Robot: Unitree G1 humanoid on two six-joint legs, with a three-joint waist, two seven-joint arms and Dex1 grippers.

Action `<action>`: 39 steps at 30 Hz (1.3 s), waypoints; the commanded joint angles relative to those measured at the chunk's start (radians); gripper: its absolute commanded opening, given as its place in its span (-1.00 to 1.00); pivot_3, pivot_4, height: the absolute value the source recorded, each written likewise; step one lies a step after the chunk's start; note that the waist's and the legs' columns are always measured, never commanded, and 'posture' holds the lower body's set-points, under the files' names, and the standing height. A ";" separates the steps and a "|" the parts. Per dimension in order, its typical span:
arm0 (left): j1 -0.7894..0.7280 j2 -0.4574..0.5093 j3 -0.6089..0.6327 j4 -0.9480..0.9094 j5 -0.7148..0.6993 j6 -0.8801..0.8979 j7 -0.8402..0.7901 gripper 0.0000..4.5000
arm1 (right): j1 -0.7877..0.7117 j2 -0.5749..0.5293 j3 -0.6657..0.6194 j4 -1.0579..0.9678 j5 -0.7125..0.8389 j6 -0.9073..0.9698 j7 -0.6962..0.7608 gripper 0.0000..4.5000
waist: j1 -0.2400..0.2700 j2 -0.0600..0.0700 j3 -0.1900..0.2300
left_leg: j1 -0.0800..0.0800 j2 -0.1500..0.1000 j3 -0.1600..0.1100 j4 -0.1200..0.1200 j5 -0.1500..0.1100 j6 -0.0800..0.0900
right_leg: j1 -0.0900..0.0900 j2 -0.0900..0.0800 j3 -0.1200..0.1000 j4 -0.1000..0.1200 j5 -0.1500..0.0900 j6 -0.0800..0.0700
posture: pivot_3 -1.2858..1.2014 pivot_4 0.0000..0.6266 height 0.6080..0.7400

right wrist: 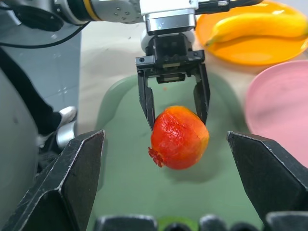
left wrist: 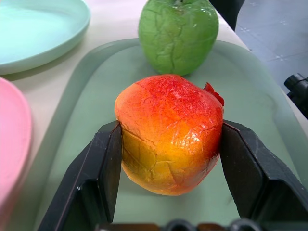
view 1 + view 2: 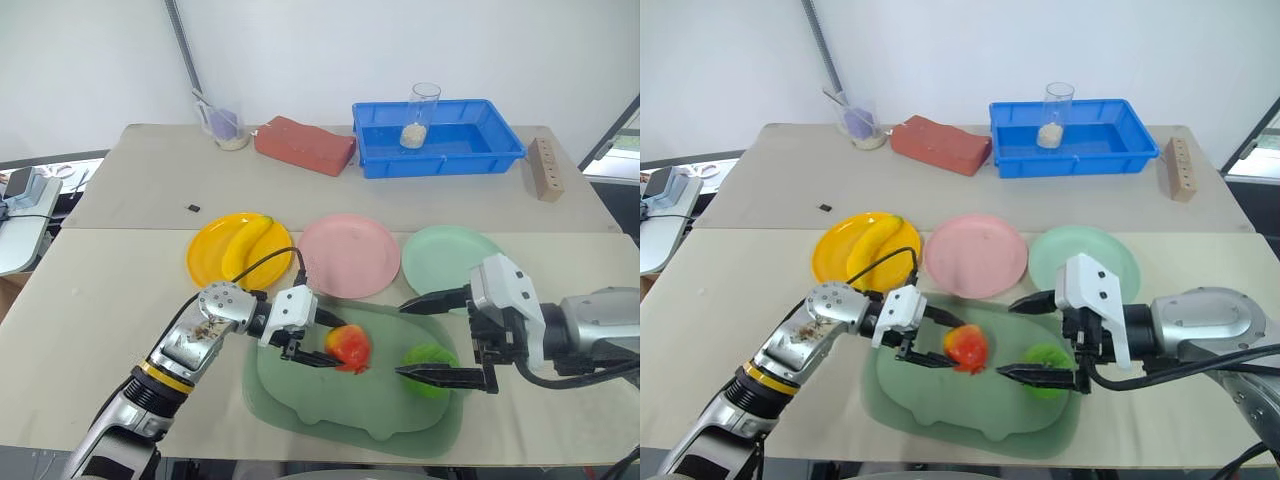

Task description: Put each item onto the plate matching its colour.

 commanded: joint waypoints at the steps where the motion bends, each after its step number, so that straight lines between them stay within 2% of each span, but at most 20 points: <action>1: -0.093 -0.004 0.089 0.107 0.000 -0.020 0.047 0.12 | -0.062 0.035 0.021 0.041 -0.050 -0.043 -0.044 1.00 | 0.000 0.000 0.000 | 0.000 0.000 -0.001 0.000 0.000 0.000 | 0.000 0.000 0.000 0.000 -0.001 0.001 | 0.03 -0.52 1.00; 5: -0.197 -0.076 0.124 0.274 0.034 -0.075 0.132 0.12 | -0.159 0.082 0.120 0.124 -0.192 -0.057 -0.126 1.00 | 0.000 0.002 -0.001 | -0.001 -0.001 0.000 0.000 0.000 0.000 | 0.000 0.000 0.000 0.000 -0.003 0.004 | 0.03 -0.52 1.00; 9: -0.278 -0.186 0.130 0.421 0.107 -0.162 0.265 0.12 | -0.246 0.139 0.163 0.170 -0.217 -0.016 -0.183 1.00 | 0.006 0.003 -0.002 | -0.002 -0.001 -0.001 0.001 0.000 0.000 | 0.000 0.000 0.000 0.000 0.000 0.001 | 0.03 -0.52 1.00; 13: -0.333 -0.242 0.140 0.537 0.149 -0.236 0.323 0.12 | -0.270 0.147 0.183 0.179 -0.243 -0.013 -0.185 1.00 | 0.006 0.005 -0.003 | -0.002 -0.001 -0.001 0.001 0.000 0.000 | 0.000 0.001 0.000 0.001 0.000 0.002 | 0.03 -0.52 1.00; 14: -0.339 -0.247 0.142 0.547 0.148 -0.241 0.320 0.56 | -0.272 0.144 0.188 0.178 -0.251 -0.015 -0.181 1.00 | 0.006 0.005 -0.003 | -0.002 -0.001 -0.001 0.001 0.000 0.000 | 0.000 0.001 0.000 0.001 0.000 0.002 | 0.03 -0.52 1.00; 16: -0.342 -0.246 0.144 0.550 0.142 -0.243 0.302 0.90 | -0.271 0.142 0.190 0.176 -0.260 -0.016 -0.176 1.00 | 0.005 0.006 -0.003 | -0.002 -0.001 -0.001 0.001 0.000 0.000 | -0.001 0.001 0.000 0.001 0.000 0.002 | 0.03 -0.52 1.00; 17: -0.340 -0.242 0.146 0.547 0.138 -0.242 0.292 0.98 | -0.270 0.143 0.188 0.174 -0.262 -0.015 -0.176 1.00 | 0.005 0.006 -0.004 | -0.002 -0.001 -0.001 0.000 0.000 0.000 | 0.000 0.001 0.000 0.001 0.000 0.002 | 0.03 -0.52 1.00; 21: -0.332 -0.214 0.159 0.519 0.125 -0.228 0.260 0.98 | -0.256 0.142 0.179 0.171 -0.279 -0.022 -0.176 1.00 | 0.003 0.006 -0.004 | -0.001 -0.001 -0.001 0.000 0.000 0.000 | 0.000 0.001 0.000 0.001 0.000 0.002 | 0.03 -0.52 1.00; 25: -0.313 -0.155 0.177 0.413 0.082 -0.183 0.190 0.98 | -0.199 0.098 0.145 0.165 -0.296 -0.053 -0.116 1.00 | 0.004 0.008 -0.004 | -0.002 -0.001 -0.001 0.001 0.000 0.000 | 0.000 0.001 0.000 0.001 0.000 0.002 | 0.03 -0.52 1.00; 28: -0.272 -0.100 0.175 0.252 0.015 -0.106 0.102 0.98 | -0.093 -0.009 0.124 0.135 -0.327 -0.129 0.028 1.00 | 0.006 0.008 -0.004 | -0.002 -0.001 -0.001 0.001 0.000 0.000 | 0.000 0.000 0.000 0.001 0.000 0.002 | 0.03 -0.52 1.00; 30: -0.199 -0.016 0.151 0.073 -0.054 -0.046 -0.020 0.98 | -0.007 -0.080 0.072 0.102 -0.273 -0.118 0.133 1.00 | 0.003 0.009 -0.004 | -0.001 -0.001 -0.001 0.000 0.000 0.000 | 0.001 0.000 0.000 0.001 -0.001 0.002 | 0.03 -0.52 1.00; 33: -0.123 0.068 0.133 -0.077 -0.111 -0.007 -0.121 0.98 | 0.080 -0.141 0.017 0.072 -0.231 -0.112 0.238 1.00 | -0.004 0.008 -0.002 | 0.001 0.000 -0.001 0.000 0.000 0.000 | 0.002 0.001 0.000 0.001 -0.001 0.002 | 0.03 -0.52 1.00; 36: -0.068 0.116 0.118 -0.147 -0.124 -0.026 -0.181 0.98 | 0.132 -0.157 -0.003 0.056 -0.226 -0.117 0.274 1.00 | -0.005 0.008 -0.002 | 0.002 -0.001 -0.001 0.001 0.000 0.000 | 0.004 0.000 0.000 0.001 -0.001 0.002 | 0.03 -0.52 1.00; 39: -0.037 0.118 0.110 -0.211 -0.135 -0.023 -0.184 0.98 | 0.162 -0.150 0.011 0.051 -0.275 -0.155 0.272 1.00 | -0.001 0.008 -0.001 | 0.001 -0.001 -0.001 0.001 0.000 0.000 | 0.003 0.000 0.000 0.000 -0.003 0.006 | 0.03 -0.52 1.00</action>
